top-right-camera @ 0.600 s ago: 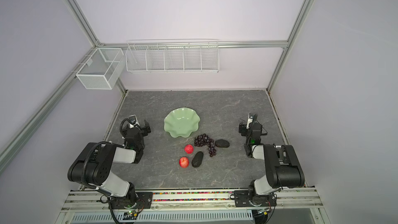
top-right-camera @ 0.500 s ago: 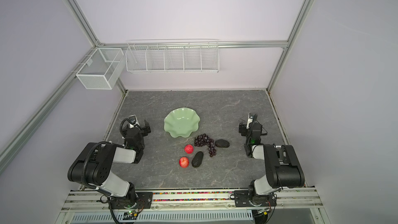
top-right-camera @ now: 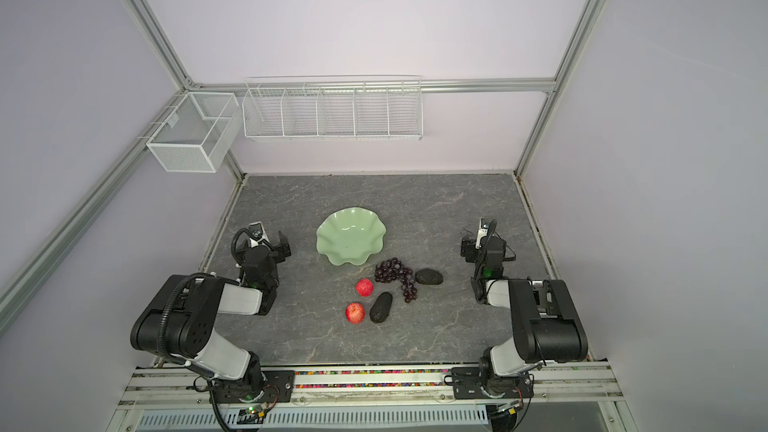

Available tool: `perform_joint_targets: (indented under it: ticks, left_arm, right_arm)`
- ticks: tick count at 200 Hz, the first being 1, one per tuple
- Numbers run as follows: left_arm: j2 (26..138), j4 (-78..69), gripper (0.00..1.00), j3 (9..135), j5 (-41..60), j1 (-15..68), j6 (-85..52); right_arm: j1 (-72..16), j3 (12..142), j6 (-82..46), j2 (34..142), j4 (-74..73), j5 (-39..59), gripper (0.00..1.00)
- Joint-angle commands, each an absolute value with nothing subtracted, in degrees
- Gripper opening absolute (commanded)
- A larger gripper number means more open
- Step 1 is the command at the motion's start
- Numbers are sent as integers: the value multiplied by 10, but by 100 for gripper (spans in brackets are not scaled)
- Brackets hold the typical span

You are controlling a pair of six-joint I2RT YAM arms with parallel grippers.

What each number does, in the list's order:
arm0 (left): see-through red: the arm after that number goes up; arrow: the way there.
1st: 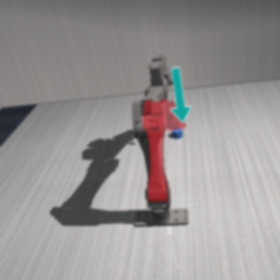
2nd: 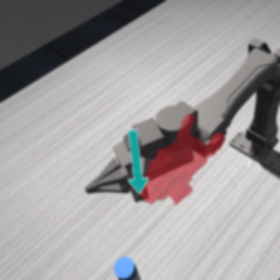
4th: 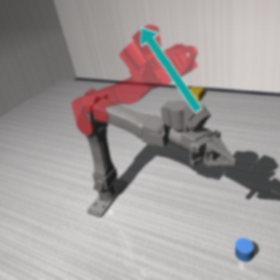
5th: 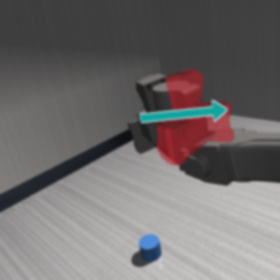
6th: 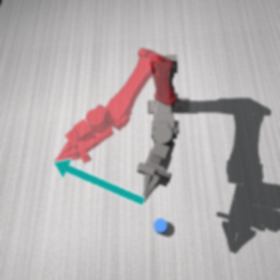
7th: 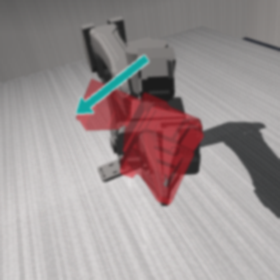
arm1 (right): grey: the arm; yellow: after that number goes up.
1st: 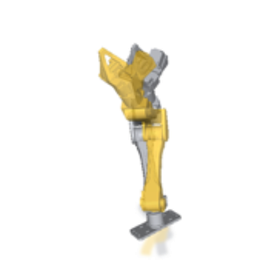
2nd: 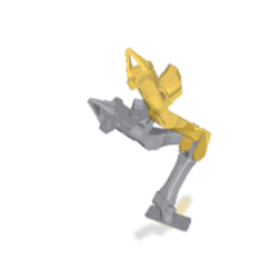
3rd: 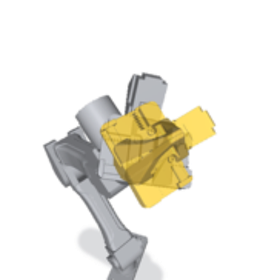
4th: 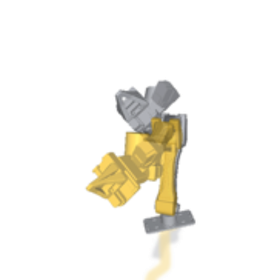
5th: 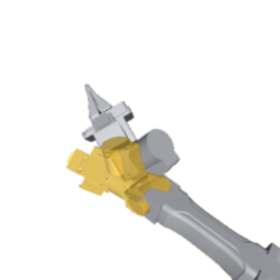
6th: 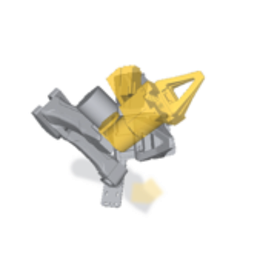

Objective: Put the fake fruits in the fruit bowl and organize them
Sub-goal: 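Raise both arms from rest and move the left gripper toward the grapes, then lower the left gripper onto the purple grapes and close on the stem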

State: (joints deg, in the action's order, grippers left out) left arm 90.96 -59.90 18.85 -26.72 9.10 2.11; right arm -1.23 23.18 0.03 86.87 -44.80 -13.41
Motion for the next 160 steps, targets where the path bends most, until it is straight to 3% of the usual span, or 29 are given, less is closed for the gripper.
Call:
perform_joint_targets:
  ticks: [1,32,47,59,67,81,96,124,160]
  left_arm:
    - [902,-602,99,195,-267,89,12]
    - [878,-674,100,151,-282,92,15]
    - [809,-707,100,121,-386,156,74]
    - [716,-630,100,137,-466,222,134]
    - [646,-484,100,179,-489,257,124]
    - [544,-136,97,288,-369,271,10]
    - [510,47,95,369,-231,275,-121]
    - [553,179,87,447,-30,331,-264]
    - [709,264,87,570,-13,504,-210]
  right_arm:
    - [-12,236,3,859,-457,-128,88]
    - [-12,227,-15,755,-386,-175,88]
    - [-14,216,-56,672,-301,-182,88]
    - [-19,230,-89,604,-187,-164,88]
    - [-27,241,-111,564,-115,-158,88]
    - [-51,266,-144,503,3,-134,88]
    - [-87,300,-150,459,121,-100,88]
    - [-130,331,-164,428,249,-13,88]
    - [-171,304,-193,422,236,140,88]
